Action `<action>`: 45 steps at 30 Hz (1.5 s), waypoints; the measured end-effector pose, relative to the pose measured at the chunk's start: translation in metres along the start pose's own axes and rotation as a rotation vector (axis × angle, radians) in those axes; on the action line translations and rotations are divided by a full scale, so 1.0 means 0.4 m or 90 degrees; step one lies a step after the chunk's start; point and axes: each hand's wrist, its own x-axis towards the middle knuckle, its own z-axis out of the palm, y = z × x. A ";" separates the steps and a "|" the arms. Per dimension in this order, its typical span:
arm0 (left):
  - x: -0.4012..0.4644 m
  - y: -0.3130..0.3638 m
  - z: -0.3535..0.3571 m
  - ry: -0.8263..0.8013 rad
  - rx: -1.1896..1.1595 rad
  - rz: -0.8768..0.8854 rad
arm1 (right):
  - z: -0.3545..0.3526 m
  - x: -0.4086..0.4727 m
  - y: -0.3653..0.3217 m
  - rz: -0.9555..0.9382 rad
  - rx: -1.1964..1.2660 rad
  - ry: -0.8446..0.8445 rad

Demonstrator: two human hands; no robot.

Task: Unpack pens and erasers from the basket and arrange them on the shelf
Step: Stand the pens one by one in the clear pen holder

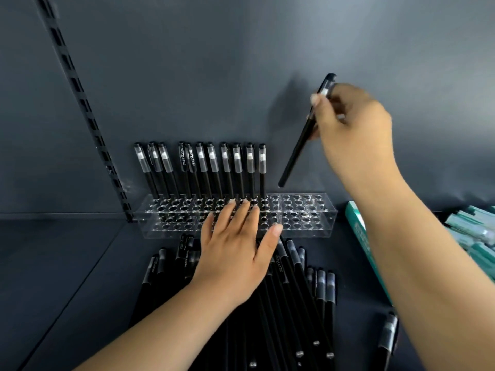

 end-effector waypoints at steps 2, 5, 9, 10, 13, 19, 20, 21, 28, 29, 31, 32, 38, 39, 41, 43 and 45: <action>0.003 0.001 0.004 -0.026 0.035 -0.011 | 0.011 -0.004 0.012 -0.009 0.000 0.027; 0.003 0.002 0.007 -0.030 0.065 -0.019 | 0.043 -0.007 0.041 -0.017 -0.031 0.005; 0.003 0.002 0.006 -0.028 0.069 -0.018 | 0.072 -0.013 0.074 -0.013 -0.051 -0.041; 0.003 0.002 0.005 -0.025 0.067 -0.017 | 0.077 -0.016 0.079 -0.014 -0.057 -0.053; 0.004 0.005 0.003 -0.022 0.059 -0.016 | 0.091 -0.023 0.089 -0.021 -0.086 -0.104; 0.003 0.006 0.001 -0.021 0.055 -0.019 | 0.115 -0.039 0.098 -0.036 -0.188 -0.210; 0.003 0.006 0.000 -0.019 0.051 -0.021 | 0.117 -0.041 0.099 -0.034 -0.187 -0.221; 0.003 0.007 -0.001 -0.018 0.048 -0.022 | 0.119 -0.042 0.101 -0.032 -0.180 -0.228; 0.007 0.007 -0.001 -0.029 0.041 -0.019 | 0.127 -0.046 0.109 -0.005 -0.189 -0.247; 0.008 0.010 -0.006 -0.033 0.033 -0.022 | 0.127 -0.046 0.108 -0.004 -0.209 -0.262; 0.013 0.015 -0.020 -0.046 -0.011 -0.036 | 0.124 -0.050 0.104 0.002 -0.245 -0.282; 0.016 0.015 -0.032 -0.042 -0.047 -0.040 | 0.118 -0.053 0.101 0.005 -0.252 -0.281; -0.004 -0.042 -0.138 0.031 -0.237 -0.092 | 0.046 -0.119 0.065 -0.039 -0.292 -0.309; -0.020 -0.066 -0.150 0.022 -0.256 -0.127 | 0.040 -0.147 0.052 -0.067 -0.284 -0.338; -0.052 -0.114 -0.160 -0.009 -0.263 -0.209 | 0.027 -0.202 0.022 -0.124 -0.229 -0.396; -0.093 -0.157 -0.155 -0.043 -0.223 -0.287 | 0.019 -0.250 -0.011 -0.169 -0.179 -0.468; -0.131 -0.183 -0.149 -0.076 -0.142 -0.353 | 0.020 -0.286 -0.034 -0.190 -0.164 -0.560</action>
